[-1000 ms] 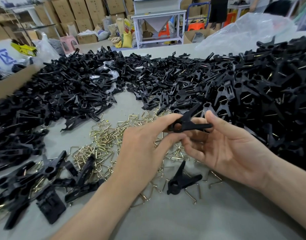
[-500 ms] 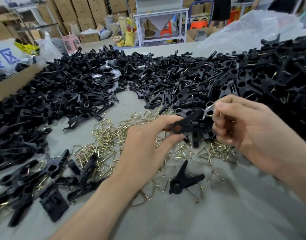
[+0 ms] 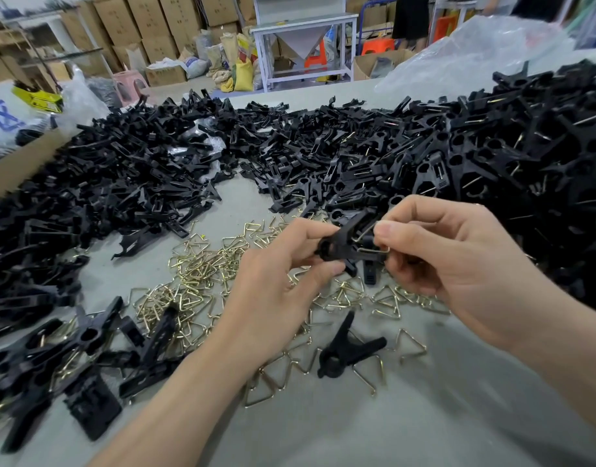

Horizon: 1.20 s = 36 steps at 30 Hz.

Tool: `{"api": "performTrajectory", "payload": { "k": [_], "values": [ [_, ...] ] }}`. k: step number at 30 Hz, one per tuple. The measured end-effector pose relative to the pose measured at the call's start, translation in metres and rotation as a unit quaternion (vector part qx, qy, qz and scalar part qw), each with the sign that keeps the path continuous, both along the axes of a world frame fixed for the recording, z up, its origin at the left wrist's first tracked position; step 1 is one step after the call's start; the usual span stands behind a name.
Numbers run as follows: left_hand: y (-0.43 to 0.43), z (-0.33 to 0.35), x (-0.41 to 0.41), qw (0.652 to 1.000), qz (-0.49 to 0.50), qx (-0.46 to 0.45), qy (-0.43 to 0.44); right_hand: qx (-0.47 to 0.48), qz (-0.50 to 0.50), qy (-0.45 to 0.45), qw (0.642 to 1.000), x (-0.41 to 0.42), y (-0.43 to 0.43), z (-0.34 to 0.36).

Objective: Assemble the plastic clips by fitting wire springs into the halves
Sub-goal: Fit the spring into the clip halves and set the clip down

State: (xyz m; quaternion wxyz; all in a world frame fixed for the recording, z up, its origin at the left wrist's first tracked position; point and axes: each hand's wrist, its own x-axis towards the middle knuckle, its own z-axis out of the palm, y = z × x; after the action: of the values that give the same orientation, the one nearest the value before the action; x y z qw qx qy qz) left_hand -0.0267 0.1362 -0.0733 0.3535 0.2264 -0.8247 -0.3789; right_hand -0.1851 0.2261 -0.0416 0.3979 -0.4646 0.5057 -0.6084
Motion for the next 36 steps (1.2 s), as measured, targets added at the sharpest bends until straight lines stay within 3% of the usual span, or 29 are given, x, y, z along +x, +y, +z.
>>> {"api": "performTrajectory", "payload": {
  "k": [6, 20, 23, 27, 30, 33, 36],
  "values": [
    [-0.001, 0.000, 0.001, 1.000, -0.017, -0.005, -0.013, -0.035, -0.043, 0.070, 0.996, 0.005, 0.002, 0.001],
    [0.003, -0.001, 0.000, 0.996, -0.007, -0.071, -0.051, -0.059, -0.066, 0.091, 0.992, 0.010, 0.003, 0.001],
    [0.005, 0.002, -0.001, 0.988, 0.009, -0.144, -0.047, -0.052, -0.085, 0.158, 0.982, 0.008, 0.003, -0.001],
    [0.003, 0.001, -0.001, 0.988, 0.015, -0.133, -0.071, -0.036, -0.109, 0.212, 0.971, 0.003, 0.002, -0.003],
    [0.002, 0.001, -0.001, 0.981, 0.002, -0.179, -0.074, -0.031, -0.101, 0.235, 0.966, 0.001, 0.002, -0.002],
    [0.003, 0.001, 0.000, 0.976, -0.005, -0.206, -0.067, -0.013, -0.071, 0.210, 0.975, 0.000, 0.000, -0.004],
    [0.002, 0.000, 0.001, 0.972, -0.004, -0.224, -0.066, 0.028, -0.035, 0.121, 0.992, -0.005, -0.002, -0.008]
  ]
}}
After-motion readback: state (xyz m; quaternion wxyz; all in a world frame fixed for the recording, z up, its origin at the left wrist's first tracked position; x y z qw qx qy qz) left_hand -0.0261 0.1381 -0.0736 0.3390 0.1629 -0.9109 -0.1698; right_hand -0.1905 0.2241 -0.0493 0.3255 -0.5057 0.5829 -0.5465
